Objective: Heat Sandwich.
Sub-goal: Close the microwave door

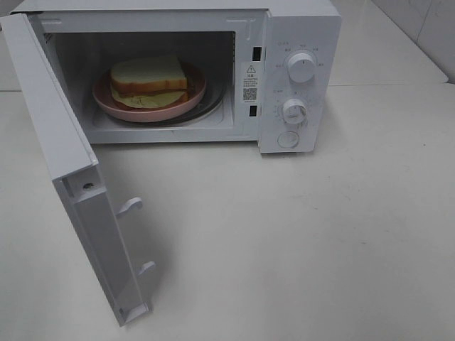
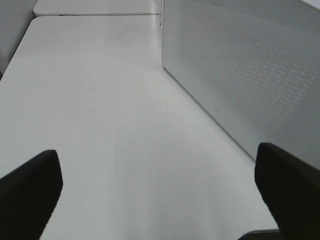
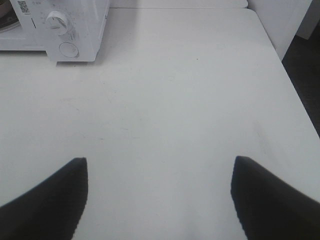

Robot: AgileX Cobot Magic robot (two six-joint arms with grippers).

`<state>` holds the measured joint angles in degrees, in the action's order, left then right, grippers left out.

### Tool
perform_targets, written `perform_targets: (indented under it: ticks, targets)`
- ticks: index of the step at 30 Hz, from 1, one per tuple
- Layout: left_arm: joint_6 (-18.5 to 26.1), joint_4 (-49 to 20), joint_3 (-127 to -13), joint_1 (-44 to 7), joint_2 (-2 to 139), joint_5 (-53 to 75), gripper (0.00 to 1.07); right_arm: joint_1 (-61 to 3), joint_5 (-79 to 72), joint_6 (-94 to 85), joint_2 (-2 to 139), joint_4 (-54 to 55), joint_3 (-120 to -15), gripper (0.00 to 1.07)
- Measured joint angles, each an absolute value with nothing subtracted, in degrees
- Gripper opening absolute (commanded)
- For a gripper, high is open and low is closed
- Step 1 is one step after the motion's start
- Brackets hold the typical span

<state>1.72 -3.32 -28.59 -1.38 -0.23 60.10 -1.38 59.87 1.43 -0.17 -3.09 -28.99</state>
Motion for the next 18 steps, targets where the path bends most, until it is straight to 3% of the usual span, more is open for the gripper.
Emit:
perform_targets:
  ticks: [18]
  targets:
    - [1.7,-3.3,-28.6,-1.4,-0.2,60.1,1.04,-1.4,59.8,1.4,-0.2,-3.1,-29.0,0.76]
